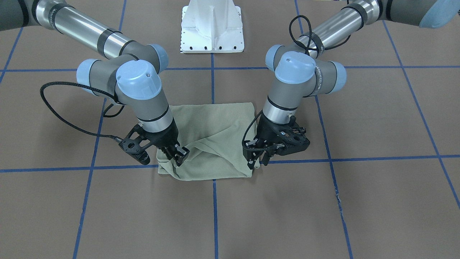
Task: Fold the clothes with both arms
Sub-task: 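Open both grippers and raise them off the folded shirt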
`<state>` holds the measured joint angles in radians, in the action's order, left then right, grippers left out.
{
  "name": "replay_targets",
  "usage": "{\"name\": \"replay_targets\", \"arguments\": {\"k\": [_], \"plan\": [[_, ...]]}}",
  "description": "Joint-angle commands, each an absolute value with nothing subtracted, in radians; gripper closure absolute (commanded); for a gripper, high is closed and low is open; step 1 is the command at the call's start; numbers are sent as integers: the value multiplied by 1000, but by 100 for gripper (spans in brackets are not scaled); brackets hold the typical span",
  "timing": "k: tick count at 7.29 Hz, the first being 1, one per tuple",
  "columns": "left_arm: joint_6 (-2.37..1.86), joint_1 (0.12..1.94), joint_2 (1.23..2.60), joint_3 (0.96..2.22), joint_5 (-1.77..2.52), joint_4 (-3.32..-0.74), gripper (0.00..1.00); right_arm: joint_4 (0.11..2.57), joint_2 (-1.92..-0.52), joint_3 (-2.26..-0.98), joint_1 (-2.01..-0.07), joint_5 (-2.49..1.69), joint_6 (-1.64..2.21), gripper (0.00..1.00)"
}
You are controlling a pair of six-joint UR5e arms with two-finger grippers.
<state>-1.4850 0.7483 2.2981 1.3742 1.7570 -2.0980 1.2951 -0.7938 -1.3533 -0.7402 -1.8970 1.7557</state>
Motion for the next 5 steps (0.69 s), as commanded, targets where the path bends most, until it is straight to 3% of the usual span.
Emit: {"name": "replay_targets", "arguments": {"k": [1, 5], "plan": [[-1425, 799, 2299, 1347, 1819, -2114, 0, 1232, -785, -1279, -782, -1932, 1718, 0], [-1202, 879, 2206, 1426, 1919, -2111, 0, 1244, -792, -1296, -796, -2031, 1609, 0]]}}
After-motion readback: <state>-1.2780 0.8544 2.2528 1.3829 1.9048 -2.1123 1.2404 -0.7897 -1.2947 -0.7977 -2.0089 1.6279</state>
